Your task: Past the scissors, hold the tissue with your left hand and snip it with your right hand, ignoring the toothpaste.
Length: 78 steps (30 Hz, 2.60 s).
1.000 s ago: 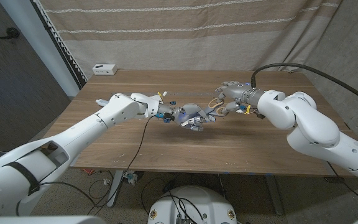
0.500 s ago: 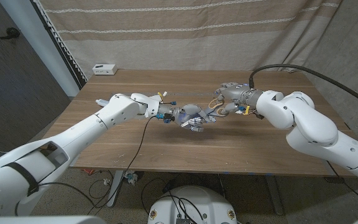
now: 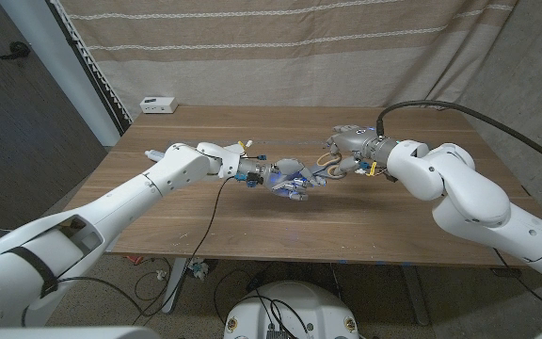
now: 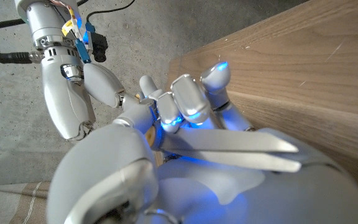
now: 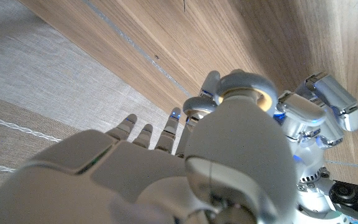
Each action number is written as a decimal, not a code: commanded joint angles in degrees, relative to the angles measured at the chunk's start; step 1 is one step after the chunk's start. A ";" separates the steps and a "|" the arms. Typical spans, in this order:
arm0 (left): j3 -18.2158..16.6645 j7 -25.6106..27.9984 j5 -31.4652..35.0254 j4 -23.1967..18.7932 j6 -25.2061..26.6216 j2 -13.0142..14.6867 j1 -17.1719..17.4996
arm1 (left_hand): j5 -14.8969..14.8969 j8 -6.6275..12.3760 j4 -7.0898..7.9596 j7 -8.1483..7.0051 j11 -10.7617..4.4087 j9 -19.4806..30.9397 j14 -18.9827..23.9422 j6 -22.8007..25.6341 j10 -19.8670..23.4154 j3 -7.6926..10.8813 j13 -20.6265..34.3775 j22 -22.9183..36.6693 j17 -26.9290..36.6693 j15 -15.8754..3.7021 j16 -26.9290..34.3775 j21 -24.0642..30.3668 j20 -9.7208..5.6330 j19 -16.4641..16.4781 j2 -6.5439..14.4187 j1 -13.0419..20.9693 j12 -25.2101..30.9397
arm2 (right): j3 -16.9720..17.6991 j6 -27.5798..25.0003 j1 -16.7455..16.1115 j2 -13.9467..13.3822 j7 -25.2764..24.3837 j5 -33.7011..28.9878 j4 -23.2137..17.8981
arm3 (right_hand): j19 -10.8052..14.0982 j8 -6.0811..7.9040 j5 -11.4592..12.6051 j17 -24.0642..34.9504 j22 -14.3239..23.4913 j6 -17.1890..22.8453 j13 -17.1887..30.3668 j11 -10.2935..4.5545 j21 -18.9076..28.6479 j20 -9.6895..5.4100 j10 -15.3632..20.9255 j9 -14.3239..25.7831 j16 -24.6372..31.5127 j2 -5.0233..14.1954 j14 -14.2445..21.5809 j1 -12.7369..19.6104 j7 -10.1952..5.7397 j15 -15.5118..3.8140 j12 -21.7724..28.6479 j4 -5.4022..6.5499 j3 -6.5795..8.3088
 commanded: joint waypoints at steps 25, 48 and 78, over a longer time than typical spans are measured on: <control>-0.74 -6.15 -1.91 5.55 -1.61 -2.49 -0.31 | 0.06 -1.19 -0.29 -0.57 -0.24 -2.74 -0.36 2.46 1.20 -0.77 -0.13 -2.07 -0.79 0.00 -0.76 -0.70 -4.52 -0.73 -0.50 0.45 0.05 | 1.09 1.47 -2.70 2.22 -7.16 1.49 1.20 | 10.14 24.51 -2.36 1.92 0.38 15.85 1.36 -4.63 1.31 -2.35 17.54 15.65 3.32 5.64 16.04 -4.94 8.72 -9.35 4.65 7.78 1.04; -2.68 5.23 -0.97 -1.75 -1.97 0.09 3.70 | 0.03 -7.69 -1.03 0.60 -0.59 -10.93 -2.32 2.50 3.45 -6.29 -23.80 -16.88 -15.75 -0.19 -13.91 -3.59 -4.40 -2.14 -16.23 -3.81 -18.23 | 2.88 2.13 -3.43 0.08 -10.62 4.94 1.52 | 12.76 31.08 -8.08 3.00 0.46 14.76 1.16 -4.09 1.05 -2.59 18.23 18.87 3.05 3.45 18.99 -4.90 10.24 -9.67 4.23 9.97 7.27; -4.26 5.25 -2.33 0.42 -4.60 -0.67 4.32 | 2.26 -19.17 -1.39 3.45 3.79 -15.09 -11.83 -5.11 -6.96 -40.47 -43.09 -37.35 -42.30 0.00 -32.69 -22.30 3.49 -15.81 -21.48 -30.99 -34.40 | 2.72 4.19 -2.60 -2.40 -12.92 5.77 3.57 | 13.50 33.67 -8.39 2.77 0.40 13.45 0.92 -3.86 0.43 -2.29 18.50 14.70 1.28 2.87 19.78 -4.81 10.47 -9.56 3.26 8.59 6.05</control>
